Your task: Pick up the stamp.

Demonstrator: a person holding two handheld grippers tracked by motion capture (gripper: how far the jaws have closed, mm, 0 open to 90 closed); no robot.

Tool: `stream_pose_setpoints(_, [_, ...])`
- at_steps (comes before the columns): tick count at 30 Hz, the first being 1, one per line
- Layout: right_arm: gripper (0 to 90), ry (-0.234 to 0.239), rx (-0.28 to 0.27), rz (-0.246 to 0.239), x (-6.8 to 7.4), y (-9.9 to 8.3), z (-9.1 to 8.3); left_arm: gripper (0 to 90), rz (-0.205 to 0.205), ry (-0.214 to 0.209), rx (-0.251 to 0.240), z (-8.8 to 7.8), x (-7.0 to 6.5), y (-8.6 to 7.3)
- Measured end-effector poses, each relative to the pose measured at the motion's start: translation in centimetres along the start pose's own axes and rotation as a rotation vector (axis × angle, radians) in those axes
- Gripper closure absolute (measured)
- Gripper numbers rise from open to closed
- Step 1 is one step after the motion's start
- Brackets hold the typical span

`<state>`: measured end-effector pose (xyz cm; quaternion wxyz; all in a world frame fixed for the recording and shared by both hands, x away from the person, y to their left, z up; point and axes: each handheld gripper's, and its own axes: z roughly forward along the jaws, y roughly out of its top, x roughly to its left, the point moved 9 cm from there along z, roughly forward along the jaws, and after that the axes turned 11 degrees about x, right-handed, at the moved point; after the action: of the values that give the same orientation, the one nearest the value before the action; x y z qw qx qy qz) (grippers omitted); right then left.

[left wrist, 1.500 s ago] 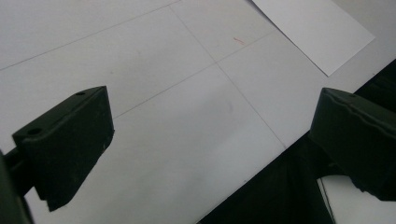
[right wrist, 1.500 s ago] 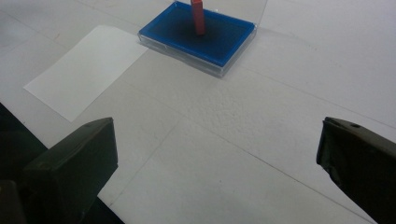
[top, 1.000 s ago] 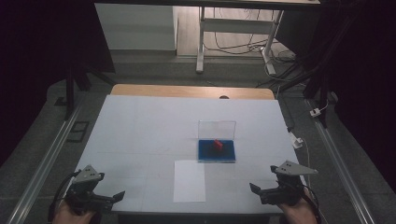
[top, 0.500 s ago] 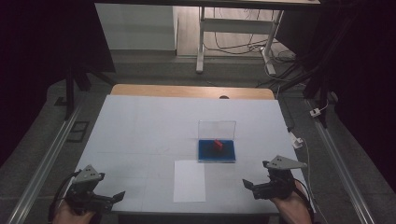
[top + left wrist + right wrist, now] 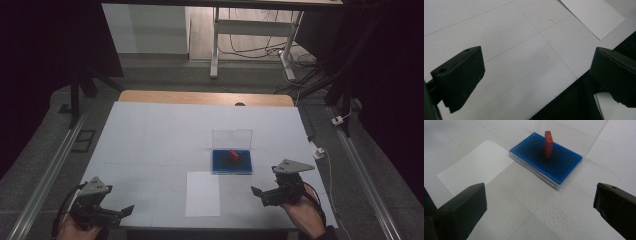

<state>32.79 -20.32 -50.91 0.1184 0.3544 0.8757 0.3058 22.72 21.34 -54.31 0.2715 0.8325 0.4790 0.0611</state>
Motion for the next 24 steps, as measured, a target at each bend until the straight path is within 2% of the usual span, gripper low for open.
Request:
stream_pose_setpoints(4, [0.0,0.027,0.018,-0.008,0.1,0.7,1.0,0.0,-0.003,-0.004,0.002,0.0,0.0,0.0])
stream_pose_setpoints(11, [0.0,0.031,0.04,-0.006,-0.1,1.7,2.2,0.0,-0.002,0.0,0.004,0.0,0.0,0.0])
stream_pose_setpoints(24, [0.0,0.004,0.057,0.006,-1.2,3.6,4.5,0.0,0.0,-0.004,0.004,0.0,0.0,0.0])
